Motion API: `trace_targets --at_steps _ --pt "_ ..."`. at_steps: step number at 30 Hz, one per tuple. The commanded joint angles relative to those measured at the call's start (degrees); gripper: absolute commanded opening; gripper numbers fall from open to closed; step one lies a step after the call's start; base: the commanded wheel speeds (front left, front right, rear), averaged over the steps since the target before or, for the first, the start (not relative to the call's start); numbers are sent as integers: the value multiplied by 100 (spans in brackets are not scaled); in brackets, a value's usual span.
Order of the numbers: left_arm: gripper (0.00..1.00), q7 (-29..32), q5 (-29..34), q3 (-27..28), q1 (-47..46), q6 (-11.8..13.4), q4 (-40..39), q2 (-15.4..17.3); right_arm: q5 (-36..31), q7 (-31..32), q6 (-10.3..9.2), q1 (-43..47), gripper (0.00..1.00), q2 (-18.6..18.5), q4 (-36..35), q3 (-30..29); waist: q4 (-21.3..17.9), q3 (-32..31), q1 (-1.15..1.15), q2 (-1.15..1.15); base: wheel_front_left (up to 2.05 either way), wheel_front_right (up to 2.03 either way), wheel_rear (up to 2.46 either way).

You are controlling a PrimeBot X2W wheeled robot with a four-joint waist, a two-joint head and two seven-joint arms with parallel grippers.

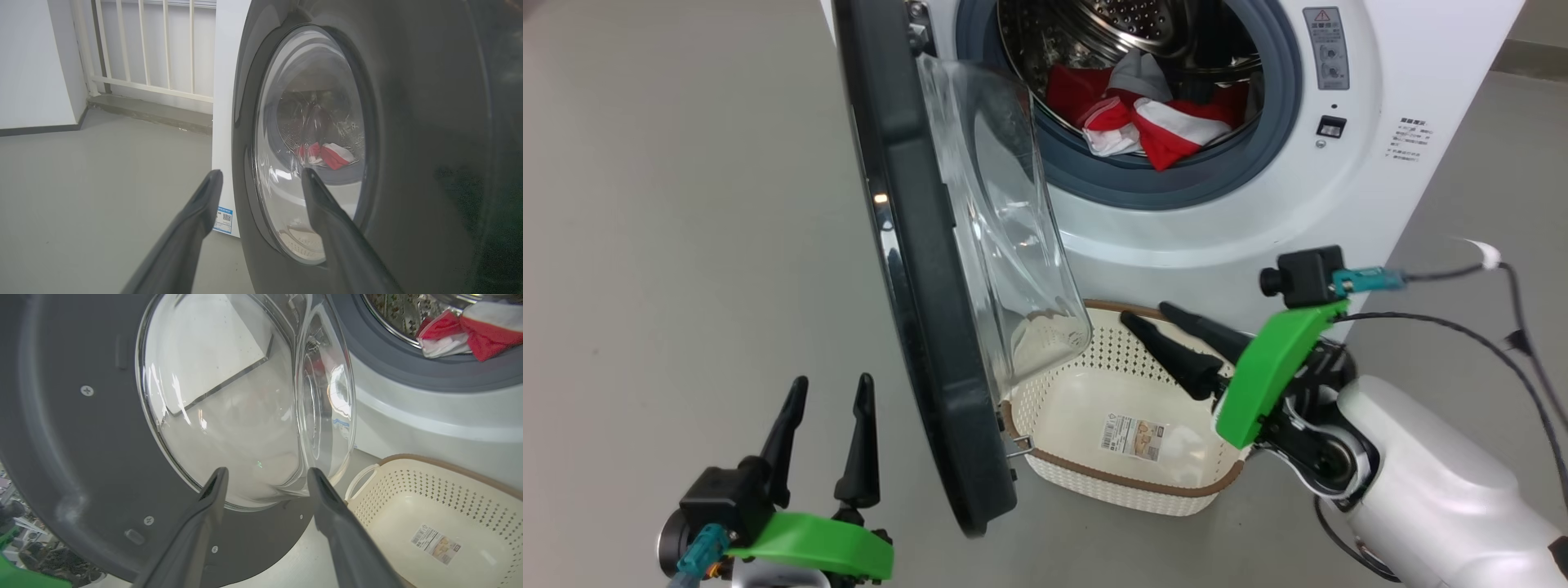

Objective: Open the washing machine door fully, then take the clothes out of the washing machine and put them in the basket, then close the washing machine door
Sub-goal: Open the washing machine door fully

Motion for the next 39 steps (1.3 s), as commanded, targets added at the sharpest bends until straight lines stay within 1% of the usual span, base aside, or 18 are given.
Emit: trace_targets --at_steps 1,7,9,11,13,14,18,19,24,31,35,39 --pt "100 -29 75 216 -26 10 -121 103 -402 -528 44 43 100 -99 -107 166 -27 -4 0 0 0 0 0" --pt "100 -29 76 252 4 11 -156 103 -1446 -2006 44 22 100 -235 435 528 -95 -19 0 0 0 0 0" --pt "100 -29 72 259 22 17 -168 103 -1797 -2352 44 -2 100 -207 702 533 -111 -35 0 0 0 0 0" --pt "100 -29 79 262 44 21 -179 103 -2136 -2532 44 -3 100 -125 938 398 -128 -55 0 0 0 0 0" --pt "100 -29 90 269 65 24 -189 103 -2495 -2593 44 46 100 -16 1105 179 -137 -73 0 0 0 0 0" --pt "100 -29 92 277 74 28 -198 103 -2693 -2600 44 75 100 40 1104 -30 -144 -75 0 0 0 0 0" --pt "100 -29 65 301 105 47 -232 103 -3668 -2605 44 461 100 295 764 -1070 -157 -81 0 0 0 0 0" --pt "100 -29 65 301 105 47 -232 103 -3668 -2605 44 461 100 295 764 -1070 -157 -81 0 0 0 0 0" --pt "100 -29 44 303 104 59 -268 103 -4919 -2606 44 1091 100 634 189 -2085 -165 -62 0 0 0 0 0" --pt "100 -29 42 314 80 37 -345 103 -6061 -2607 44 1821 100 1017 -552 -3025 -149 -60 0 0 0 0 0" --pt "100 -29 30 332 97 33 -371 103 -6215 -2607 44 2159 100 1126 -717 -3284 -148 -76 0 0 0 0 0" --pt "100 -29 39 341 117 35 -377 103 -6248 -2607 44 2381 100 1172 -753 -3407 -165 -86 0 0 0 0 0"
